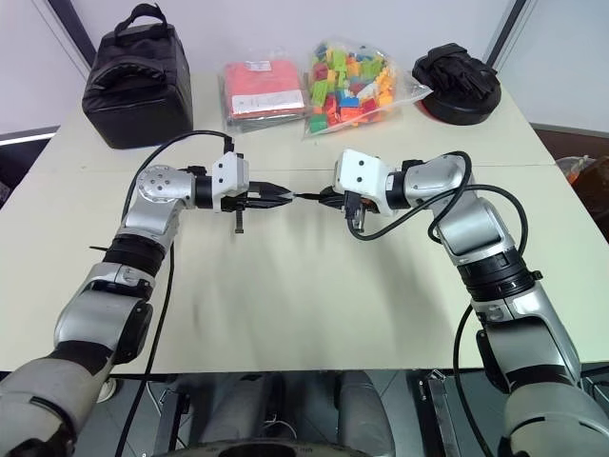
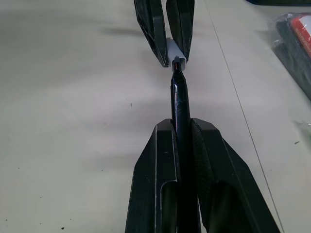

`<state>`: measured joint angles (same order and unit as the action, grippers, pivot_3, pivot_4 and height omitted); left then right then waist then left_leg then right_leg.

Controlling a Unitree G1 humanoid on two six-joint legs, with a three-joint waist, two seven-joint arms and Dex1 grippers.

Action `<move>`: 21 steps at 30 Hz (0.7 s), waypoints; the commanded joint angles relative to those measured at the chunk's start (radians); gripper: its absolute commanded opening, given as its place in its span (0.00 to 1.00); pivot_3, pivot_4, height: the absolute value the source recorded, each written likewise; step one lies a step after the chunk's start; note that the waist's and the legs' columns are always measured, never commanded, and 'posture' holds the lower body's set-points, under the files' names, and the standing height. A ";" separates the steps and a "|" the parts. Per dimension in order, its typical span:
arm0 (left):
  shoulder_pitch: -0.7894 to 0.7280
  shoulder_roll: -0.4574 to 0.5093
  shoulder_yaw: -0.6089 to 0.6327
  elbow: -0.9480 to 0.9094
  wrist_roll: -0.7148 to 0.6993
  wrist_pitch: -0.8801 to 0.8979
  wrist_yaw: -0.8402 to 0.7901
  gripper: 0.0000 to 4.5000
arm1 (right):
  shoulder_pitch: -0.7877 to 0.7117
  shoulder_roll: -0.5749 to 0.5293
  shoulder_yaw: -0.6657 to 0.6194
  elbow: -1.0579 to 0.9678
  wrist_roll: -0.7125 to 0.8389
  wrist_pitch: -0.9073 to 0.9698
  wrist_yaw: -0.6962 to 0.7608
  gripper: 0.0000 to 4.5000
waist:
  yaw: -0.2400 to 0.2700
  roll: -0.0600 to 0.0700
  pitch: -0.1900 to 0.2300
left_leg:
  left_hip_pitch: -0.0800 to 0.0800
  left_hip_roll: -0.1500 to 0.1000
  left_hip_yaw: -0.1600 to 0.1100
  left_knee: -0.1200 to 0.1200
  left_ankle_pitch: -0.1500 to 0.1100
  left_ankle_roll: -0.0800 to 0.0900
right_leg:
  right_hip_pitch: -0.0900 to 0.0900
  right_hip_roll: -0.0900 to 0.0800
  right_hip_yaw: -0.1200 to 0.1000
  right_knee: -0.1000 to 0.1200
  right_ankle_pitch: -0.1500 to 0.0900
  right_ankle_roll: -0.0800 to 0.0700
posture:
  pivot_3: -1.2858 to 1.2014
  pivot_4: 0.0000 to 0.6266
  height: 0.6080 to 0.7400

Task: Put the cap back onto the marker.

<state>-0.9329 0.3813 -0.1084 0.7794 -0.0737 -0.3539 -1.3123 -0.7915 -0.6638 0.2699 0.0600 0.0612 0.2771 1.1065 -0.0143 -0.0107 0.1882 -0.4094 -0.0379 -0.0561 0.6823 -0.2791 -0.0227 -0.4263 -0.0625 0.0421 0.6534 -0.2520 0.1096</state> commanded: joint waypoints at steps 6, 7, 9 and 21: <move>-0.021 -0.003 -0.002 -0.062 -0.026 -0.003 -0.009 0.00 | -0.017 0.015 -0.019 -0.007 -0.004 -0.018 -0.010 0.00 | 0.000 0.000 0.000 | 0.000 0.000 0.000 0.000 0.000 0.000 | 0.000 0.000 0.000 0.000 0.000 0.000 | 0.52 0.24 1.00; -0.021 -0.005 -0.002 -0.063 -0.026 -0.001 -0.008 0.00 | -0.017 0.016 -0.020 -0.006 -0.004 -0.019 -0.011 0.00 | 0.000 0.000 0.000 | 0.000 0.000 0.000 0.000 0.000 0.000 | 0.000 0.000 0.000 0.000 0.000 0.000 | 0.52 0.24 1.00; -0.021 -0.011 -0.004 -0.067 -0.028 0.002 -0.006 0.00 | -0.017 0.020 -0.018 -0.006 -0.004 -0.018 -0.012 0.00 | 0.000 0.000 0.000 | 0.000 0.000 0.000 0.000 0.000 0.000 | 0.000 0.000 0.000 0.000 0.000 0.000 | 0.52 0.24 1.00; -0.023 0.010 0.001 -0.046 -0.021 -0.005 -0.021 0.00 | -0.009 0.010 -0.030 0.002 -0.018 -0.026 -0.015 0.00 | 0.000 0.000 0.000 | 0.000 0.000 0.000 0.000 0.000 0.000 | 0.000 0.000 0.000 0.000 0.000 0.000 | 0.52 0.24 1.00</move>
<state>-0.9320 0.3859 -0.1086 0.7694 -0.0737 -0.3397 -1.3266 -0.7915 -0.6521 0.2642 0.0682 0.0435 0.2637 1.1019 -0.0145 -0.0107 0.1882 -0.4094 -0.0379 -0.0561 0.6822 -0.2791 -0.0227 -0.4264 -0.0624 0.0421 0.6534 -0.2520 0.1096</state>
